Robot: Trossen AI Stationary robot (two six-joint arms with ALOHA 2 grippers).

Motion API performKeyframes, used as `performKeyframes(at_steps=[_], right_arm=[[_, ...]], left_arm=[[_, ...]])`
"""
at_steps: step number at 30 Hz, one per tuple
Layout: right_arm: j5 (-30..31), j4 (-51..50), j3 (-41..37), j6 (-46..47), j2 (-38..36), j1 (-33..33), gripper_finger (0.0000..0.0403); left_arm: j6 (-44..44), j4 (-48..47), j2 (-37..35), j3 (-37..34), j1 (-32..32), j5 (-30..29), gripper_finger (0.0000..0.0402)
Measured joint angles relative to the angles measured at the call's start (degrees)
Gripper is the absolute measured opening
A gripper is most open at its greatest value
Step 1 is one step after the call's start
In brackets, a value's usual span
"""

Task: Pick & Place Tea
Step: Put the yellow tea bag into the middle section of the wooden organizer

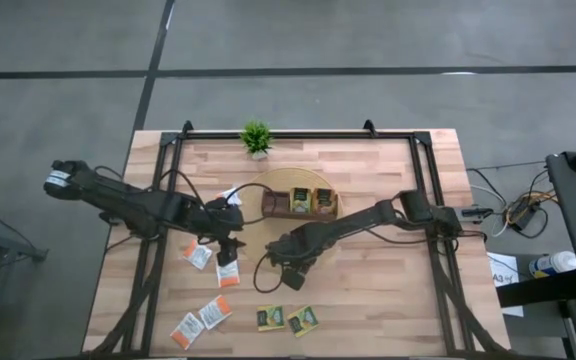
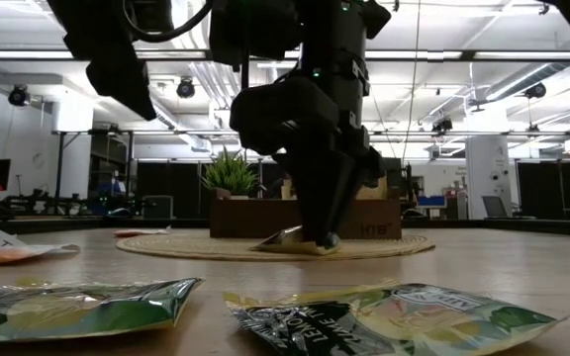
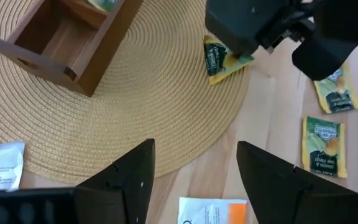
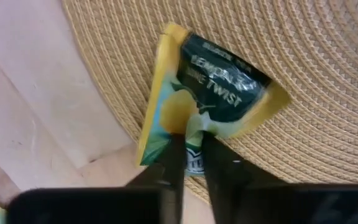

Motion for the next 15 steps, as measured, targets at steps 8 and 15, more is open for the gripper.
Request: performKeyframes(at_steps=[8,15], right_arm=[[1.9,0.3,-0.3,-2.2,-2.0,0.0,0.0021],[6.9,-0.6,-0.4,-4.1,-10.2,0.5,0.0019]], left_arm=[[-0.9,-0.1,0.0,1.9,0.0,0.0,0.022],[-1.1,0.0,0.0,6.1,0.0,-0.1,0.022]])
